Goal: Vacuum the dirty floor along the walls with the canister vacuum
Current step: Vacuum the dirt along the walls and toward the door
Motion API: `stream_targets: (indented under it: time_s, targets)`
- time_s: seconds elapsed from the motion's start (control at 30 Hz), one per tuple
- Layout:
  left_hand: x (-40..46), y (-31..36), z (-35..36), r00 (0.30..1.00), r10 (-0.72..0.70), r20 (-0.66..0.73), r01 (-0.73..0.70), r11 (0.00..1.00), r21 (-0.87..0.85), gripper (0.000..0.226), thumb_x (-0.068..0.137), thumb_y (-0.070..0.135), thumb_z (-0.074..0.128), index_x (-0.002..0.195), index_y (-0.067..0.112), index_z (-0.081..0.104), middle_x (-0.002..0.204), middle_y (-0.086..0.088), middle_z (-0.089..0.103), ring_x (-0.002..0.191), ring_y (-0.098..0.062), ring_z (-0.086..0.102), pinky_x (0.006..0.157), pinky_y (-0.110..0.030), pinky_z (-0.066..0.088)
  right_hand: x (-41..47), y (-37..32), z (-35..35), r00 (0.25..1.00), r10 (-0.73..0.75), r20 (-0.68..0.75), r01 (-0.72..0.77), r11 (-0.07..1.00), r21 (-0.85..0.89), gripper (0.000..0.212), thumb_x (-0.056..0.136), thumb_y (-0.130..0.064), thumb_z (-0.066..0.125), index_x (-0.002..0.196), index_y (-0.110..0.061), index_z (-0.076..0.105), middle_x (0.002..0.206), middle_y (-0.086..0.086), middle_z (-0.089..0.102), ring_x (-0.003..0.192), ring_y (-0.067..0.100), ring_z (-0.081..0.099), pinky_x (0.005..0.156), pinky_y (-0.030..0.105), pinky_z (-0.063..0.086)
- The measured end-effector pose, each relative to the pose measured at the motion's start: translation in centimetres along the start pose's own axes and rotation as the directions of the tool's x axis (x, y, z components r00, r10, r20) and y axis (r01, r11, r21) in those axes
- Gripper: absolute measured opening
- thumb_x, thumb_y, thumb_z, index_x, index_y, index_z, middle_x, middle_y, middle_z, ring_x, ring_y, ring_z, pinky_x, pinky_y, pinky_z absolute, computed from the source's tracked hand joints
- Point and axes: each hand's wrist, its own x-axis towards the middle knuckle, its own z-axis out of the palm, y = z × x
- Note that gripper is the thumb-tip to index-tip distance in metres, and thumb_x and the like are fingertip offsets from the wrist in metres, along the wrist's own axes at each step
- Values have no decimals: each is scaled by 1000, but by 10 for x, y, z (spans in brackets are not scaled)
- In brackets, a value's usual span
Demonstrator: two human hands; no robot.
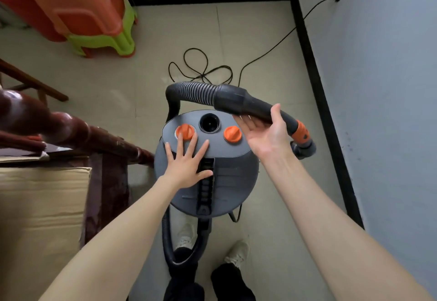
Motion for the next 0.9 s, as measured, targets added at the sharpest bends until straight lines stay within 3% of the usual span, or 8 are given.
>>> stream_targets:
  time_s: [0.13,0.2,0.27,0.33,0.43,0.5,0.7,0.9]
  targets:
    - [-24,-15,-9,988,3,-153,-44,964,-262,59,96,41,48,147,17,31,158,-5,17,147,-30,0,116,-50,5,-25,10,5,1000,15,3,-15,997,-74,47,101,-45,44,101,0,57,97,21,68,95,35,65,95,51,49]
    - [-46,-24,-15,894,-243,-376,-4,835,-550,41,93,26,58,129,9,49,136,-9,47,132,-29,38,106,-37,31,-39,13,6,1000,8,-27,-10,995,-94,48,100,-46,45,101,0,58,95,21,69,92,33,67,93,48,51]
    - [-68,-32,-32,761,-512,-398,38,648,-761,45,89,19,65,125,3,44,126,-12,47,119,-29,47,96,-33,37,-55,16,7,998,-12,-59,5,993,-115,48,99,-47,46,101,-1,58,94,22,70,90,33,68,82,45,55]
    - [-82,-41,-53,710,-544,-447,-44,600,-799,64,84,17,71,134,3,34,136,-14,36,126,-28,39,103,-33,33,-73,18,10,996,-36,-82,23,988,-154,48,99,-48,46,100,-2,58,89,21,71,86,32,69,75,43,56]
    - [-96,-49,-86,709,-333,-622,-270,687,-675,80,77,12,76,142,7,29,144,-10,31,134,-20,30,110,-27,23,-105,21,14,995,-70,-67,55,979,-198,47,99,-49,46,101,-3,58,85,20,72,84,31,70,75,42,57]
    - [-109,-51,-104,699,-180,-692,-378,728,-572,67,77,8,75,134,7,41,130,-6,44,124,-22,42,107,-32,32,-126,21,15,993,-101,-54,87,970,-226,49,99,-50,46,106,-2,57,87,19,72,83,30,70,79,42,57]
    - [-174,-47,-120,695,63,-716,-376,881,-287,52,78,24,75,123,9,53,112,-7,58,103,-24,55,84,-34,45,-197,11,3,984,-176,2,170,948,-270,46,100,-50,43,102,-6,54,89,17,70,79,29,70,61,37,59]
    - [-267,-3,-95,703,254,-664,-358,934,-22,56,75,49,73,120,18,57,108,2,63,100,-21,60,73,-38,53,-277,13,-33,979,-184,86,194,972,-130,43,97,-45,53,113,-5,49,113,20,63,104,36,62,101,52,47]
